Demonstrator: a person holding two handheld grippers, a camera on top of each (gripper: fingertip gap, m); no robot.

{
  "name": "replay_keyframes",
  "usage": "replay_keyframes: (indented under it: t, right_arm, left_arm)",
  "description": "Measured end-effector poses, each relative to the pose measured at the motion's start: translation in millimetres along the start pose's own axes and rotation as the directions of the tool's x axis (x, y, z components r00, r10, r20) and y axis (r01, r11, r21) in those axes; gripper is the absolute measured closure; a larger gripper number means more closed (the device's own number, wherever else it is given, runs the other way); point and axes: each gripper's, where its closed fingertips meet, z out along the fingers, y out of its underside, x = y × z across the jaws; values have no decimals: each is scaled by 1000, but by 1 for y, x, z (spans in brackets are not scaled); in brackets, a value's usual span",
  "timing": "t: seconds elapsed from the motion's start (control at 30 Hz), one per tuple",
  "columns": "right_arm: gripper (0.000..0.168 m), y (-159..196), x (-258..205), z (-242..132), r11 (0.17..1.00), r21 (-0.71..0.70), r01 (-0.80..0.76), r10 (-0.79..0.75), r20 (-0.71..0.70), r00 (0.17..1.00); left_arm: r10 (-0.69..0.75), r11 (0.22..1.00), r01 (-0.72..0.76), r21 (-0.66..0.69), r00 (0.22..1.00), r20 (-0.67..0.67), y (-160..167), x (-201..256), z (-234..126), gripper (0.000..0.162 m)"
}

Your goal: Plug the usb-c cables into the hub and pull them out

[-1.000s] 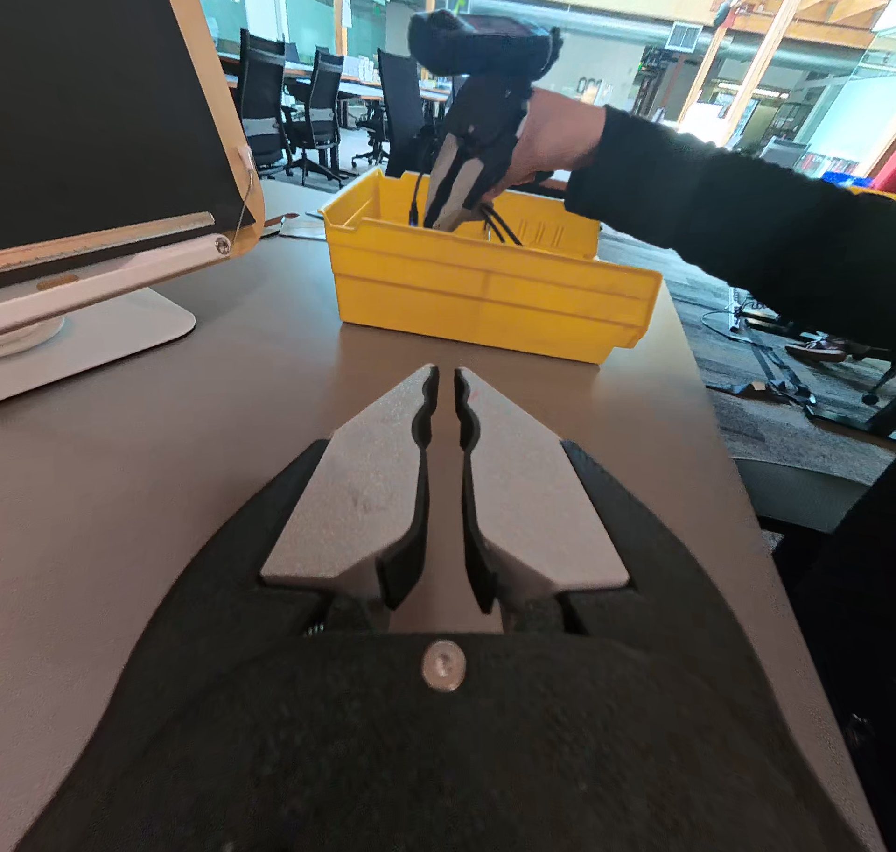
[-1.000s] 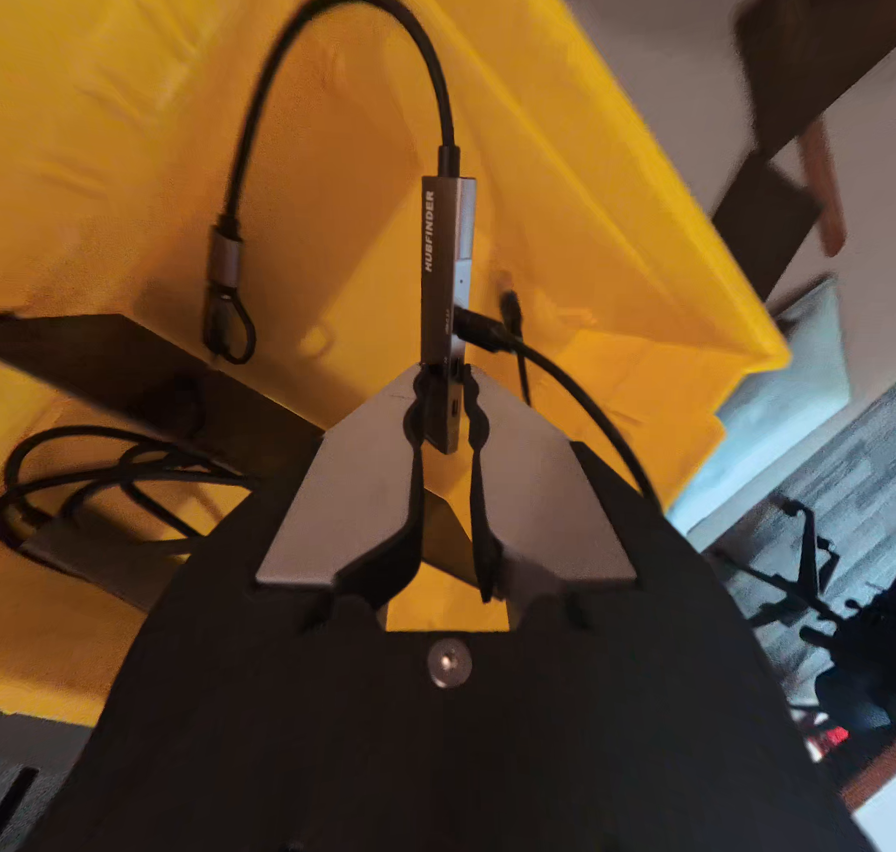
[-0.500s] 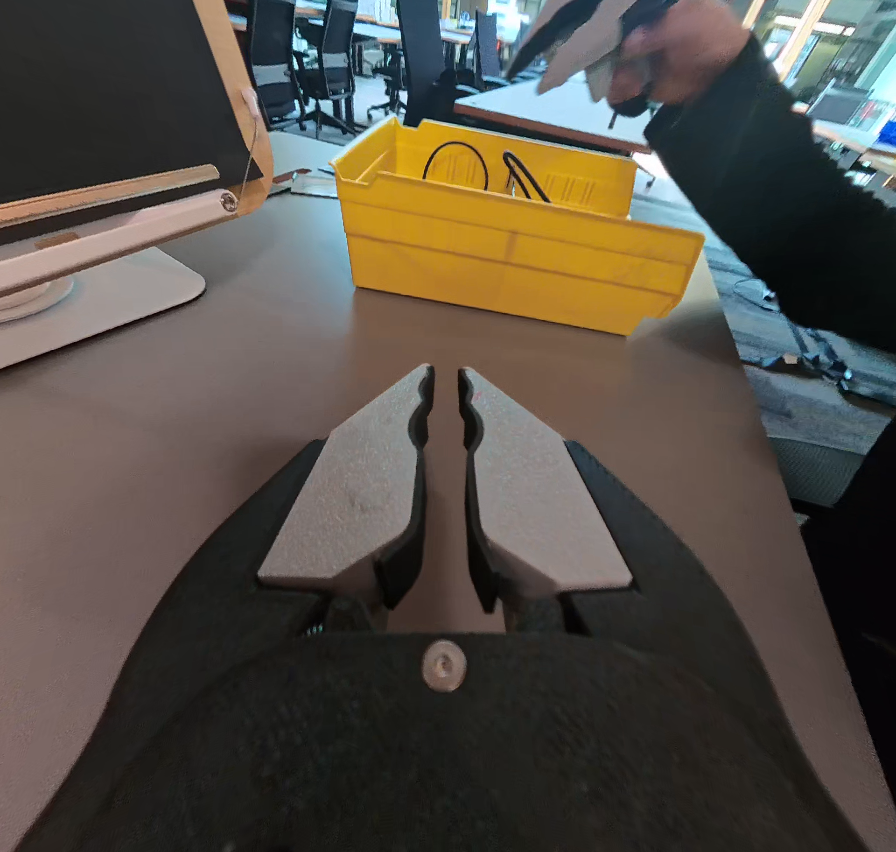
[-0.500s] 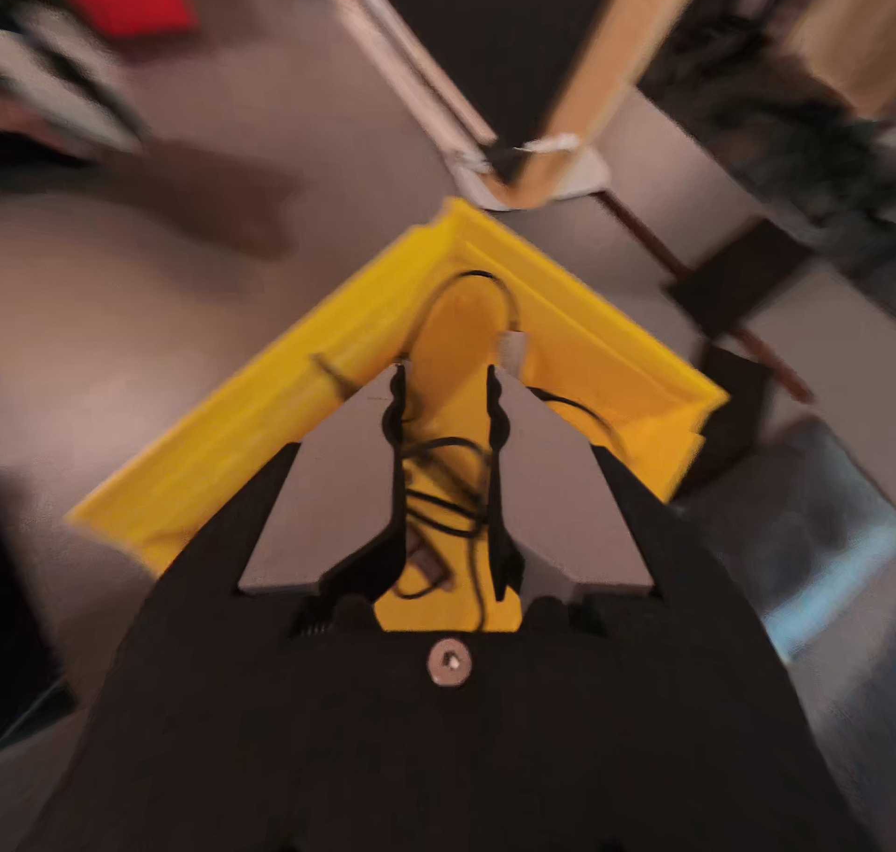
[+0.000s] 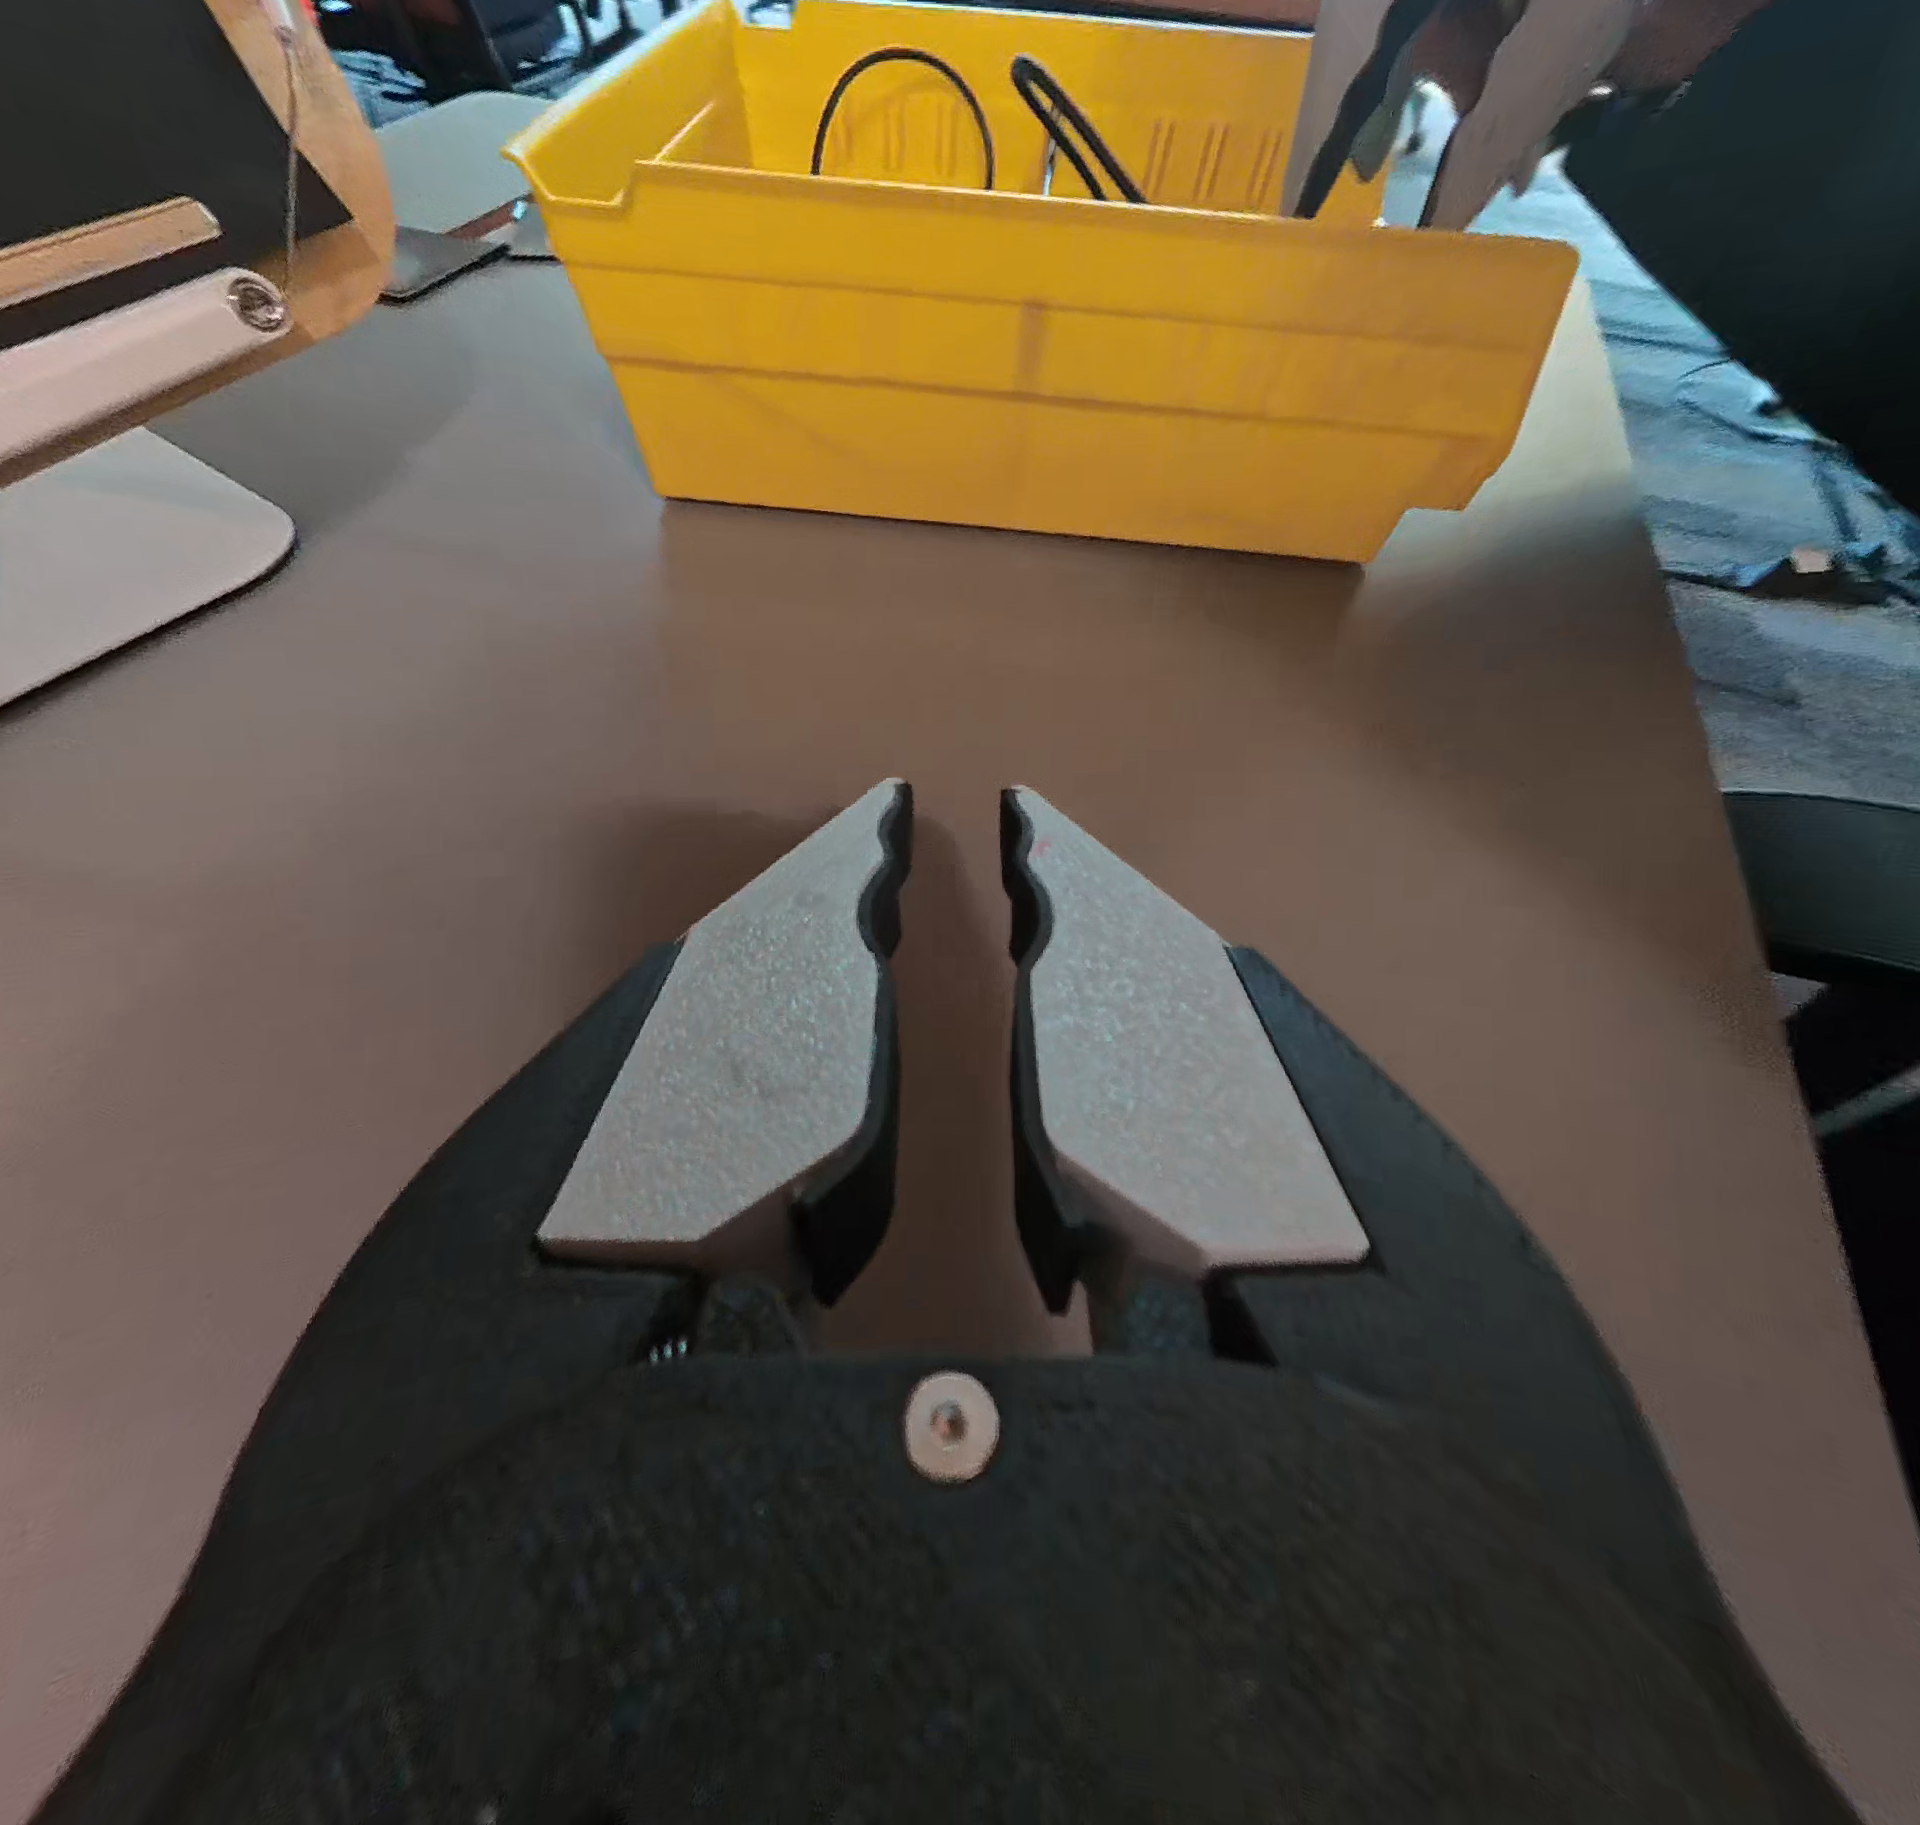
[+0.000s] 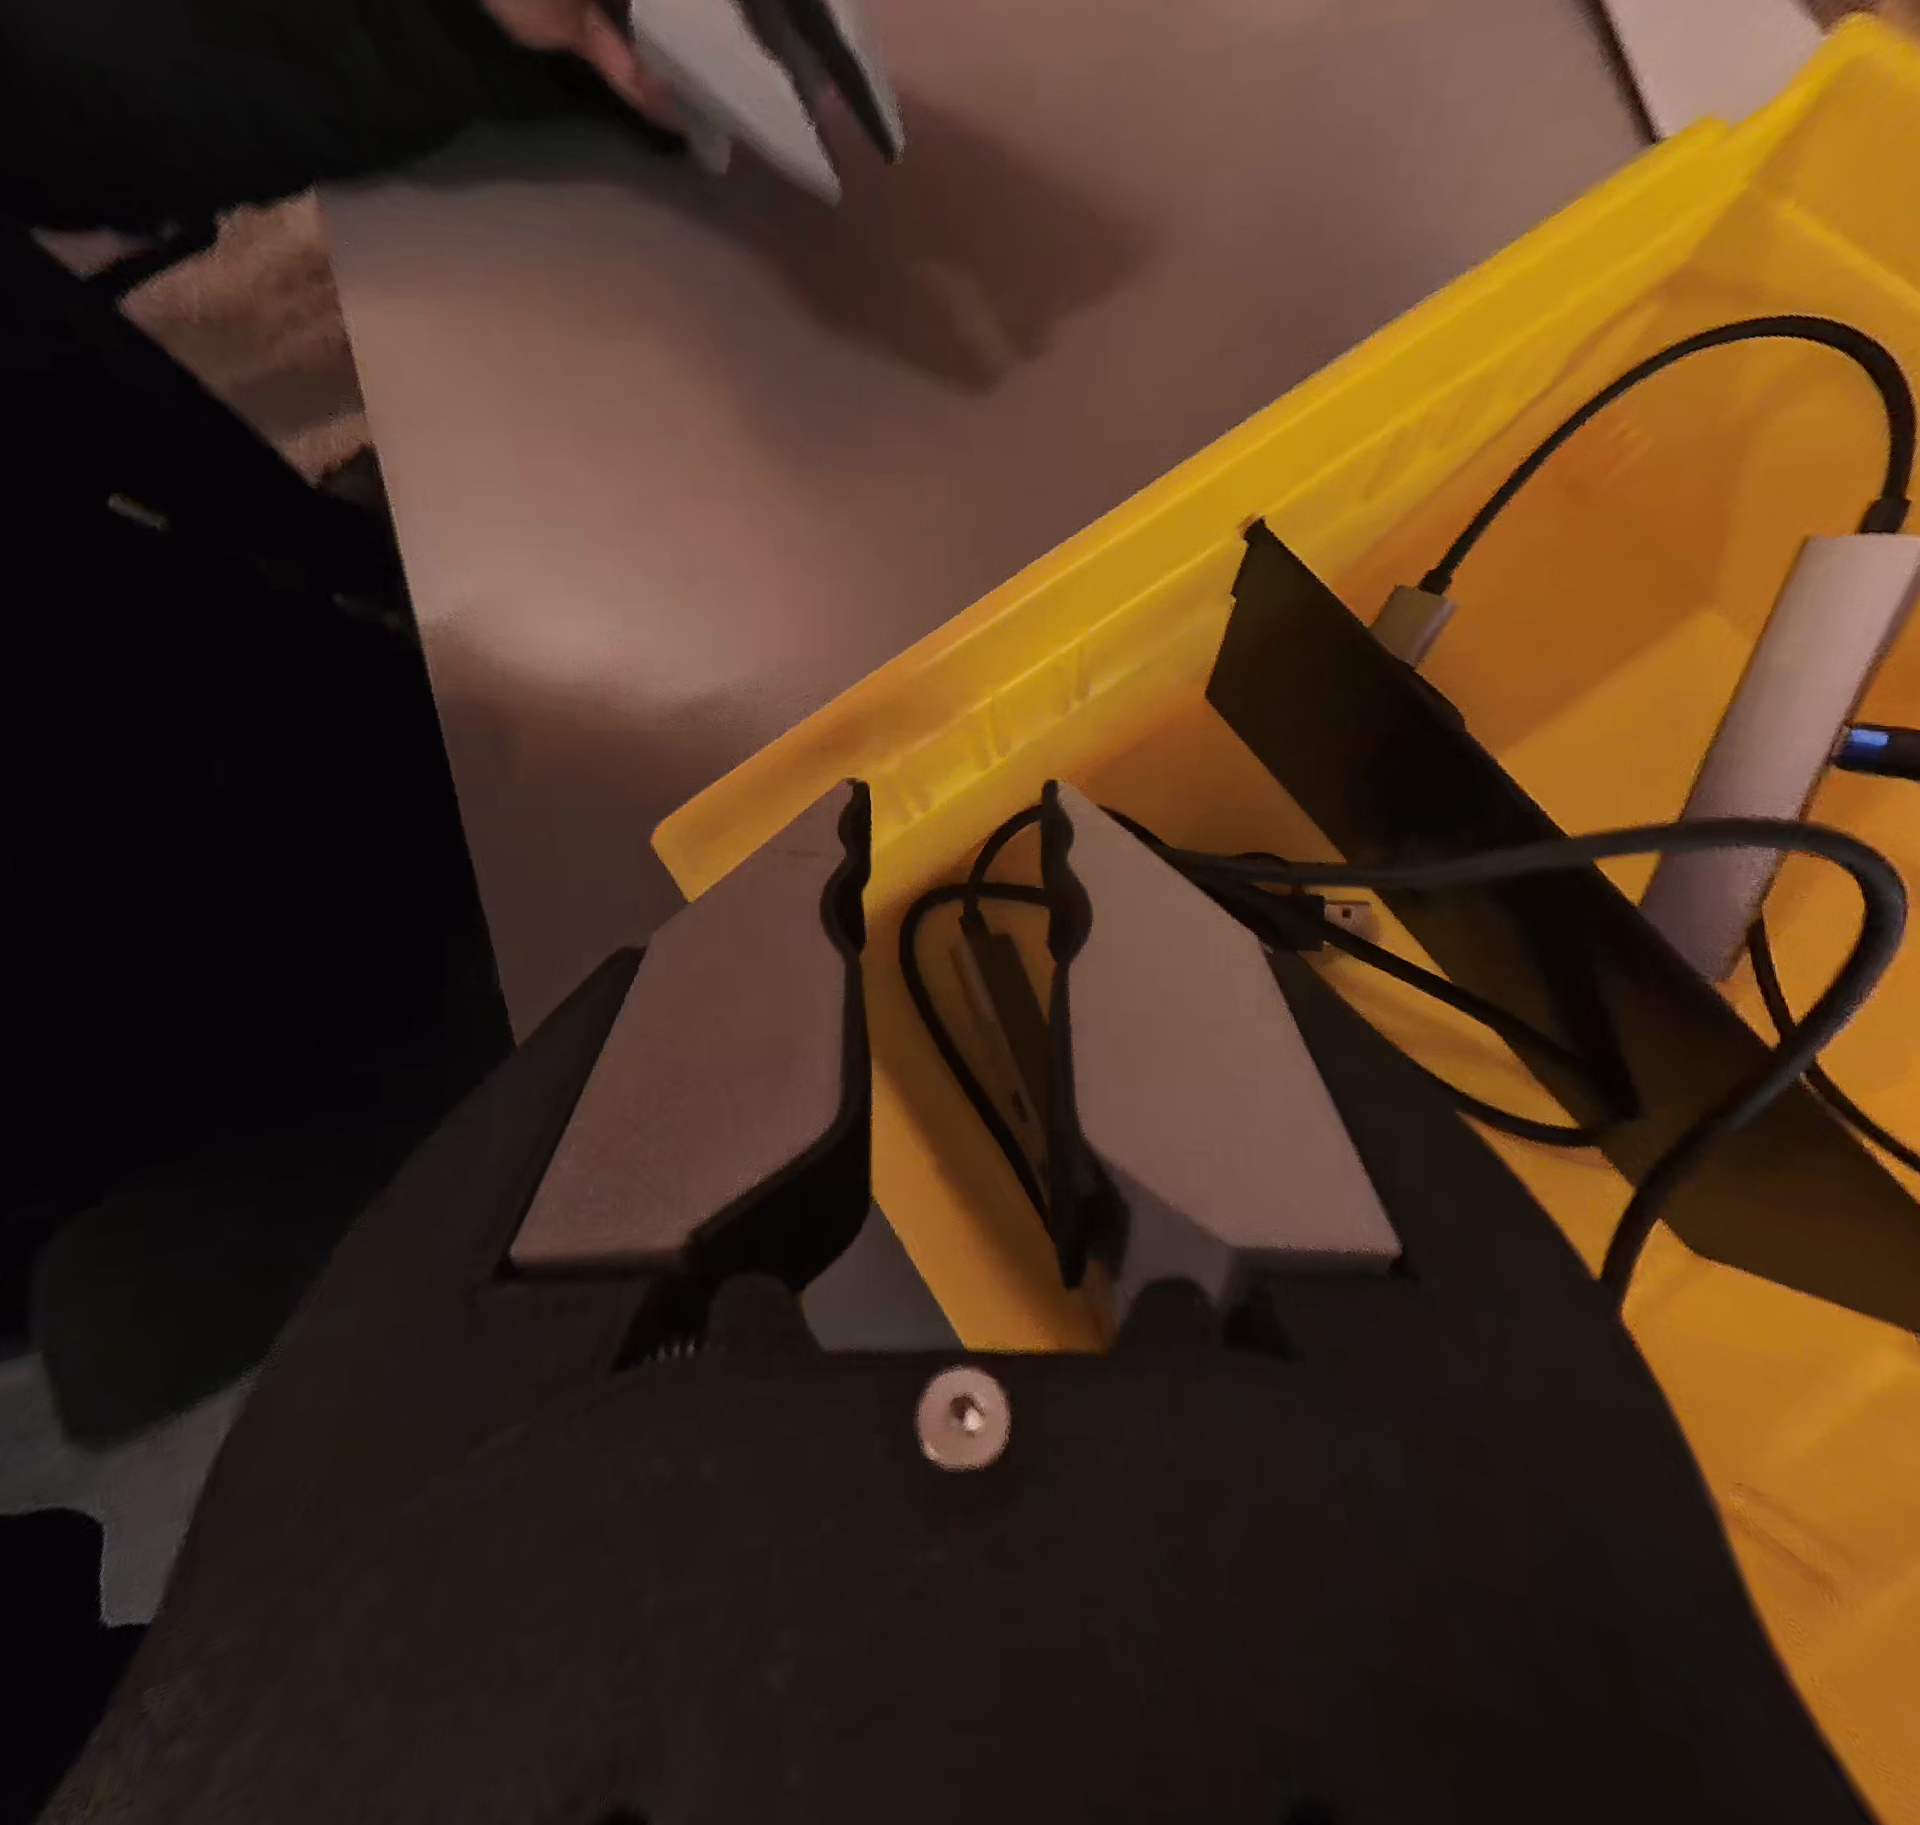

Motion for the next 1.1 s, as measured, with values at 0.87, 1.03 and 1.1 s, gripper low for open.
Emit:
replay_keyframes:
  t: [0.87,1.03,1.1]
  right_arm:
    - [98,-195,-42,62,821,524,226,-32,-353,935]
    - [98,-211,-25,121,789,532,307,-103,-379,920]
    - [96,-207,-20,137,786,534,311,-117,-365,924]
  left_arm:
    - [-17,994,-45,99,832,555,-25,-79,-40,162]
    - [-155,985,88,145,816,557,-19,-89,-40,162]
    - [-144,988,88,127,820,554,-16,-89,-38,162]
